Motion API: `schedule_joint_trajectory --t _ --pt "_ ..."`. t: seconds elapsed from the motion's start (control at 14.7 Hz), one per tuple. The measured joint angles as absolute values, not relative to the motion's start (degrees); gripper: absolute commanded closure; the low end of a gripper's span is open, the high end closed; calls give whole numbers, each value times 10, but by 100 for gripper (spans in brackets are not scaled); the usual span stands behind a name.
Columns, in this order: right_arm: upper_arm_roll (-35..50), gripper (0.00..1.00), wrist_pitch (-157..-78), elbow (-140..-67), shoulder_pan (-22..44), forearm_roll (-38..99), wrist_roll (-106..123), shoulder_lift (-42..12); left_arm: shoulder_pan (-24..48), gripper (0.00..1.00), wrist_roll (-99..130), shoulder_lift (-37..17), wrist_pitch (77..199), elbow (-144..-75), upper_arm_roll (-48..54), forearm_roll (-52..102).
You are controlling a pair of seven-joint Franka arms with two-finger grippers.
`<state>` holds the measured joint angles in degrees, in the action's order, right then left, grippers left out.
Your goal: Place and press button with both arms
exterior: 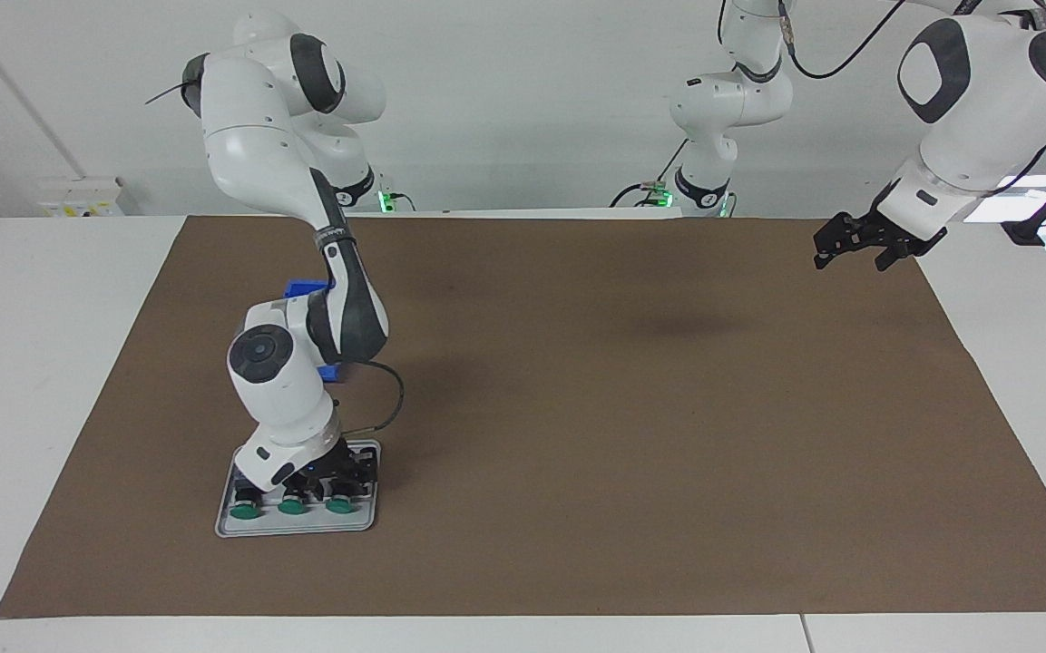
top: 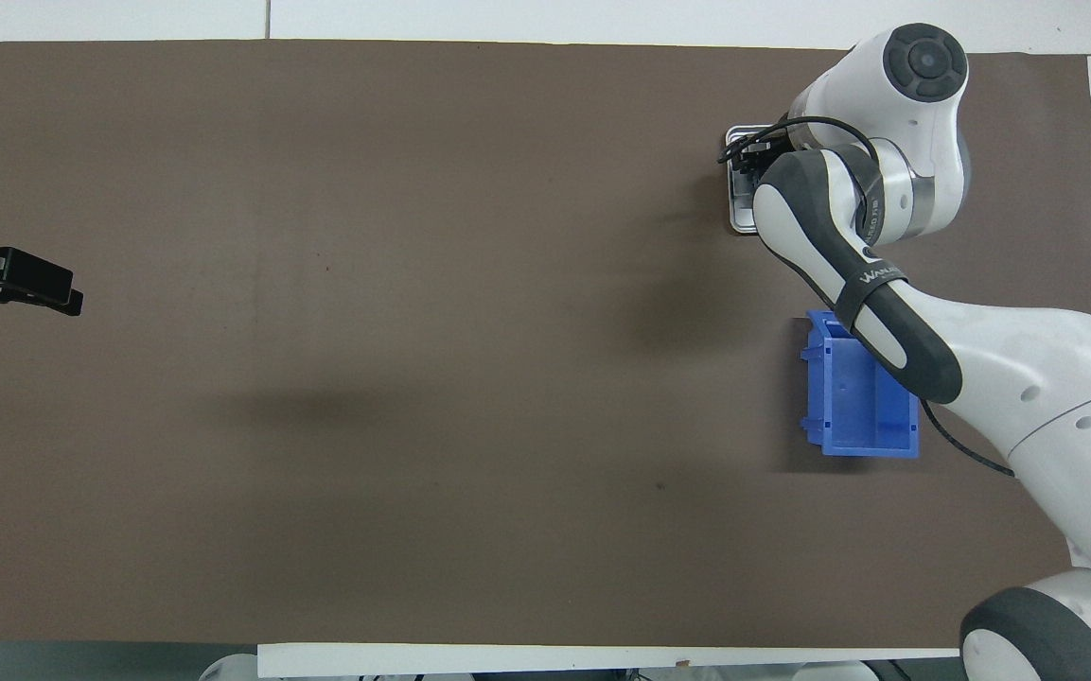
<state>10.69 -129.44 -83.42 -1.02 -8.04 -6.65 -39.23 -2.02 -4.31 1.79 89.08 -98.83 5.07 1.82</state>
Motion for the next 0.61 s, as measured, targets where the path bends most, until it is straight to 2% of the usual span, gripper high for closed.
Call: schedule_joint_trajectory --t 0.34,0.61 --pt "107 85 -1290 -834 -9 -80 -67 -392 -20 0 -43 18 891 -988 51 18" --pt "108 86 -1233 -807 -6 -79 -73 -390 -20 0 -43 18 891 -988 51 18"
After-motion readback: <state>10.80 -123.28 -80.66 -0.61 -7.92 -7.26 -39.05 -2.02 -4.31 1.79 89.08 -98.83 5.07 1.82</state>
